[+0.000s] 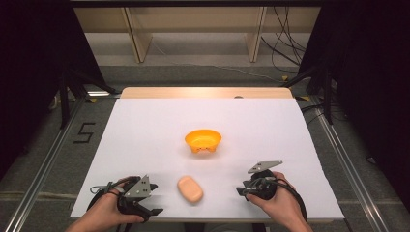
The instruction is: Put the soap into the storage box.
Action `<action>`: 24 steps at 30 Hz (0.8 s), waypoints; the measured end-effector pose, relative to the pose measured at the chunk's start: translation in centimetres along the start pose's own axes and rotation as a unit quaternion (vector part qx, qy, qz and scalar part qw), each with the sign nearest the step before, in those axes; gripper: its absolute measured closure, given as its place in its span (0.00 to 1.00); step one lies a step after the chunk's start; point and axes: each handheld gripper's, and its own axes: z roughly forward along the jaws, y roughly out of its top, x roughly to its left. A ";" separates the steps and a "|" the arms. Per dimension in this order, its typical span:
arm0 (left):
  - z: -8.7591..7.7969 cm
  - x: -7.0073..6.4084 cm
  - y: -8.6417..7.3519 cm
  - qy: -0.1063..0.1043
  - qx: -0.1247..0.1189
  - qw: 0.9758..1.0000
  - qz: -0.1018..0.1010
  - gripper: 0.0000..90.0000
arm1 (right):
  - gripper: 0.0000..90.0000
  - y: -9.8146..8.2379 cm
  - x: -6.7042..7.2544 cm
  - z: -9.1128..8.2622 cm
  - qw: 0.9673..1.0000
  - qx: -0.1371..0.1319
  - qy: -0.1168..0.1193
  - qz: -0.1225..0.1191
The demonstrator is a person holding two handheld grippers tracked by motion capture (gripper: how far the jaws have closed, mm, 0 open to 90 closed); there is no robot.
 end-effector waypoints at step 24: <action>1.5 1.8 4.8 -0.040 0.033 0.996 0.076 0.22 | 0.65 0.1 -0.4 0.3 1.000 0.010 0.005 -0.004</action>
